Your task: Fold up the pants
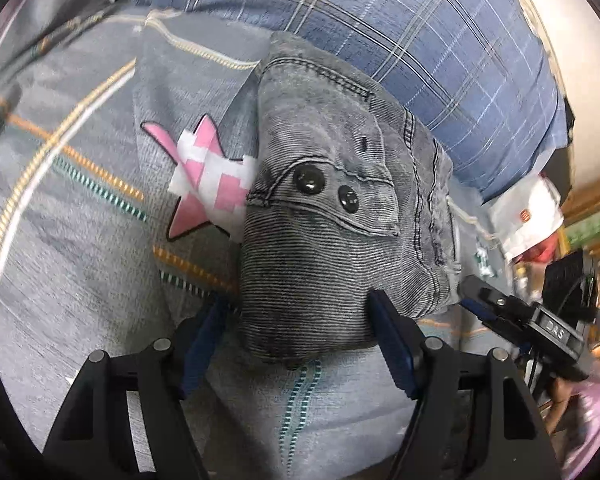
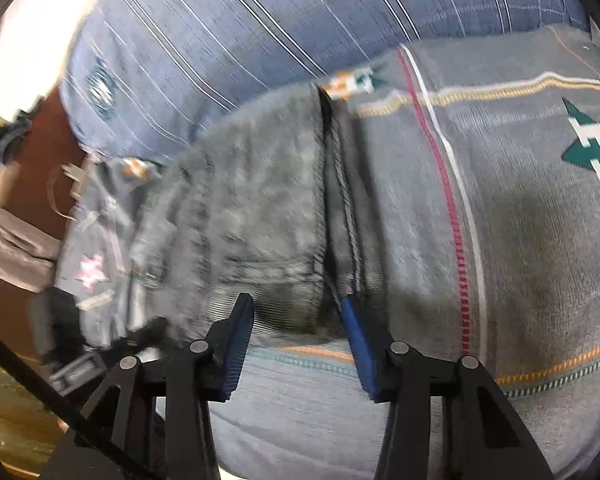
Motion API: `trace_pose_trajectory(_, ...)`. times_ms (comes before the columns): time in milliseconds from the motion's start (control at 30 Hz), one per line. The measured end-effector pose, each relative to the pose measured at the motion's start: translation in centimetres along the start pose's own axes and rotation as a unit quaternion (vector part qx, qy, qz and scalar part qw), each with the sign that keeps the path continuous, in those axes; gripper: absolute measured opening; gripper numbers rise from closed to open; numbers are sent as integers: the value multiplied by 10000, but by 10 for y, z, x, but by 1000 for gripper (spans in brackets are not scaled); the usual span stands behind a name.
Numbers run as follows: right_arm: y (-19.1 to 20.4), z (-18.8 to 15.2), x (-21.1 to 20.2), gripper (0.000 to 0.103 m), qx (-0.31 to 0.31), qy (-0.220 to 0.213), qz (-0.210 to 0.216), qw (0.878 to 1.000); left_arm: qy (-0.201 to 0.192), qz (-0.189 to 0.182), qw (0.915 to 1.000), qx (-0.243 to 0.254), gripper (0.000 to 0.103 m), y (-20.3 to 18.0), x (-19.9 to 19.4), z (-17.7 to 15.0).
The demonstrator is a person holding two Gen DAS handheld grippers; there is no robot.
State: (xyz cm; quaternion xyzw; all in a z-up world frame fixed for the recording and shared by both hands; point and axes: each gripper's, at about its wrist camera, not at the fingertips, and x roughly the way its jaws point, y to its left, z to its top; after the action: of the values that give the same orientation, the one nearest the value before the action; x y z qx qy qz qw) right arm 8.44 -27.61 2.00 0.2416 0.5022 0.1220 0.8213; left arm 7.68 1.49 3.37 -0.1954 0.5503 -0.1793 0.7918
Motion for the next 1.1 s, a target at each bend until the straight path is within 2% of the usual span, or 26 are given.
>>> trace_pose_trajectory(67, -4, 1, 1, 46, 80, 21, 78, 9999, -31, 159, 9998, 153, 72, -5, 3, 1)
trace_pose_trajectory(133, -4, 1, 1, 32, 25, -16, -70, 10000, -79, 261, 9993, 257, 72, -8, 4, 0)
trace_pose_trajectory(200, -1, 0, -2, 6, -145, -102, -332, 9993, -149, 409, 9982, 403, 72, -13, 5, 0)
trace_pose_trajectory(233, 2, 0, -7, 1, -229, -176, -287, 9992, -209, 514, 9972, 505, 71, -17, 5, -1)
trace_pose_trajectory(267, 7, 0, -15, 1, -321, -299, -241, 9987, -290, 608, 9957, 641, 64, -21, 3, -3)
trace_pose_trajectory(300, 15, 0, -28, 1, -477, -470, -281, 9974, -369, 677, 9936, 827, 61, -30, 2, -5)
trace_pose_trajectory(367, 21, -2, -38, 1, -620, -575, -410, 9956, -531, 974, 9868, 1182, 61, -42, 3, -8)
trace_pose_trajectory(433, 17, -3, -24, 1, -611, -322, -619, 9957, -654, 1166, 9810, 1405, 61, -48, 7, -12)
trace_pose_trajectory(500, 3, -3, -2, 1, -398, -2, -755, 9964, -705, 1199, 9793, 1467, 61, -48, 8, -13)
trace_pose_trajectory(567, -5, -1, -12, 3, -151, -167, -490, 9985, -691, 1181, 9797, 1466, 64, -49, 10, -11)
trace_pose_trajectory(633, -9, 2, -34, 30, -10, -590, -37, 9983, -635, 1001, 9847, 1275, 64, -42, 8, -10)
trace_pose_trajectory(667, -9, 2, -38, 69, -9, -666, 75, 9977, -571, 860, 9884, 1113, 64, -37, 7, -7)
trace_pose_trajectory(700, -8, 1, -42, 76, -31, -752, 165, 9970, -516, 762, 9908, 997, 65, -33, 7, -7)
trace_pose_trajectory(733, -6, 1, -41, 65, -66, -723, 185, 9972, -458, 669, 9930, 863, 66, -29, 7, -6)
trace_pose_trajectory(833, -7, -1, -24, 43, 15, -318, 425, 9986, -375, 495, 9959, 660, 67, -23, 8, -4)
trace_pose_trajectory(900, -7, -5, -15, 40, 74, -144, 482, 9987, -385, 496, 9958, 662, 67, -24, 8, -5)
trace_pose_trajectory(1100, -12, -5, 0, 39, 290, -15, 500, 9983, -411, 566, 9950, 715, 67, -28, 7, -7)
